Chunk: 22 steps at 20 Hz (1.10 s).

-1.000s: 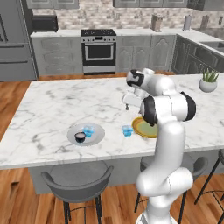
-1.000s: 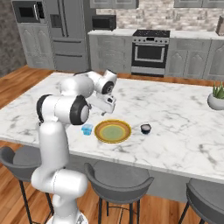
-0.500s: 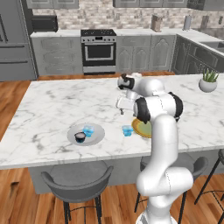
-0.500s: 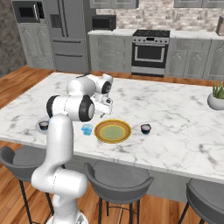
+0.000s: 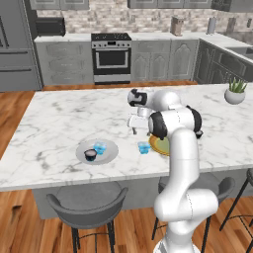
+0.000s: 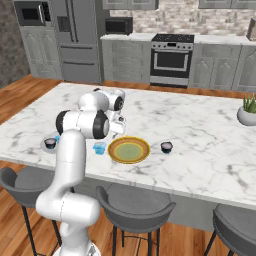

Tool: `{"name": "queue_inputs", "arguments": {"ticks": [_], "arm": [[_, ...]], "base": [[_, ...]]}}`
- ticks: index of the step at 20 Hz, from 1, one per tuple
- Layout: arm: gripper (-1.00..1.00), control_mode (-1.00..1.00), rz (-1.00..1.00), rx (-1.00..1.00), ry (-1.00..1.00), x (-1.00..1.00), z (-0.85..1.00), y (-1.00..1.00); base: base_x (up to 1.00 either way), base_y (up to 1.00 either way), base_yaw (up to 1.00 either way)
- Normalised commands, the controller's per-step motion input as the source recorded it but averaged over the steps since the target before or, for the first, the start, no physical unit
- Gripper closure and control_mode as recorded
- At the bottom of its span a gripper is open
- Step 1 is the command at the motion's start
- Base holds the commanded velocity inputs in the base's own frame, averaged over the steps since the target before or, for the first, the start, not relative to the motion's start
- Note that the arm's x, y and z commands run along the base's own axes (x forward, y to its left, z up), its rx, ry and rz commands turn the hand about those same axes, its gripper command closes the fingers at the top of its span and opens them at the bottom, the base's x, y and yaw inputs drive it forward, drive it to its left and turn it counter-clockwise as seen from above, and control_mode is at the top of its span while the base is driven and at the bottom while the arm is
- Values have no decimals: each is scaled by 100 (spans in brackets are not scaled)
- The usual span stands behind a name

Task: Place two yogurt containers on each plate.

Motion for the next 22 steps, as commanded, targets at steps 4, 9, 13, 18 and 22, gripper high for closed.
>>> {"name": "queue_inputs", "arguments": {"ticks": [4,9,13,18,22], "arm": [[-100,-100,0,0,0,-16,-15,0],[-100,-100,0,0,0,-17,-13,0],[-100,-100,0,0,0,-20,-12,0],[-100,-100,0,0,0,-18,-1,0],[-100,-100,0,0,0,-16,0,0]], "base": [[0,0,0],[0,0,0],[0,0,0],[0,0,0],[0,0,0]]}}
